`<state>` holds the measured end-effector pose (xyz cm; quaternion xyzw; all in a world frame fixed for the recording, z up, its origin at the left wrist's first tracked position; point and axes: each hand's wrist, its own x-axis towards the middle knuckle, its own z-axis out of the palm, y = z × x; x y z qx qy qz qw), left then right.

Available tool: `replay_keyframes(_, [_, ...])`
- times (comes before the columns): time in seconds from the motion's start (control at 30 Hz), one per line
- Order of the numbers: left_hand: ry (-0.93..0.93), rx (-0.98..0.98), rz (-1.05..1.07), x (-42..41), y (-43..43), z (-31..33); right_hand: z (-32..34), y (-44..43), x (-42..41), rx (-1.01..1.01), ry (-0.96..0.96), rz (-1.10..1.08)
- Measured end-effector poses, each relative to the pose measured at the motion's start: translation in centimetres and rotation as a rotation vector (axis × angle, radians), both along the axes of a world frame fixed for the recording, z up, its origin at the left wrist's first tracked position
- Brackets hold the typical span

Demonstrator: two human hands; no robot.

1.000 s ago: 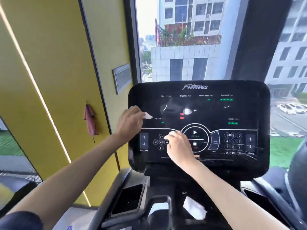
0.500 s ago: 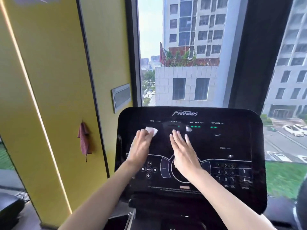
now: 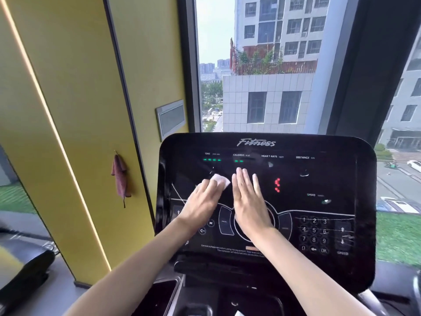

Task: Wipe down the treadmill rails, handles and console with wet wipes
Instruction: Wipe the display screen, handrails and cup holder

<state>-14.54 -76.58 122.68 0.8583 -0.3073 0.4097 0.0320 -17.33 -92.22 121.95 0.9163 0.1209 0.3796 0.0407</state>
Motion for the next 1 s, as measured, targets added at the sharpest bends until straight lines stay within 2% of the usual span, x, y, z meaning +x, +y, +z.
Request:
replay_keyframes(0.07, [-0.031,0.07,-0.027,0.6,1.0,1.1,-0.1,0.0,0.0,0.009,-0.021,0.004])
replay_keyframes(0.2, [0.071,-0.286,0.188,1.8,2.2,2.6,0.0,0.1,-0.2,0.02,-0.042,0.03])
replay_keyframes(0.27, [0.056,-0.217,0.136,0.8,1.2,1.2,0.0,0.2,-0.2,0.045,-0.044,0.033])
replay_keyframes(0.33, [0.035,-0.035,0.027,-0.3,0.3,-0.2,0.0,0.3,-0.1,0.063,-0.049,0.034])
replay_keyframes(0.4, [0.003,0.021,-0.033,0.0,0.1,0.7,0.2,0.4,0.0,0.057,-0.048,0.031])
replay_keyframes(0.5, [0.02,-0.146,0.088,1.8,0.8,3.0,0.1,0.4,0.0,0.045,-0.038,0.018])
replay_keyframes(0.6, [0.041,-0.262,0.164,1.6,1.1,2.0,-0.1,0.5,0.1,0.038,-0.045,0.003])
replay_keyframes(0.7, [0.046,-0.071,0.028,-0.5,-0.2,-0.7,-0.1,0.6,0.0,0.058,-0.057,0.014])
replay_keyframes(0.8, [-0.062,0.052,-0.079,0.5,0.0,0.3,0.1,0.6,-0.1,0.074,-0.065,0.032])
replay_keyframes(0.87, [-0.072,-0.064,-0.011,2.0,1.2,2.2,0.0,0.6,-0.1,0.071,-0.069,0.037])
replay_keyframes(1.0, [0.023,-0.434,0.176,2.9,3.5,2.6,-0.2,0.8,0.0,0.088,-0.066,0.036])
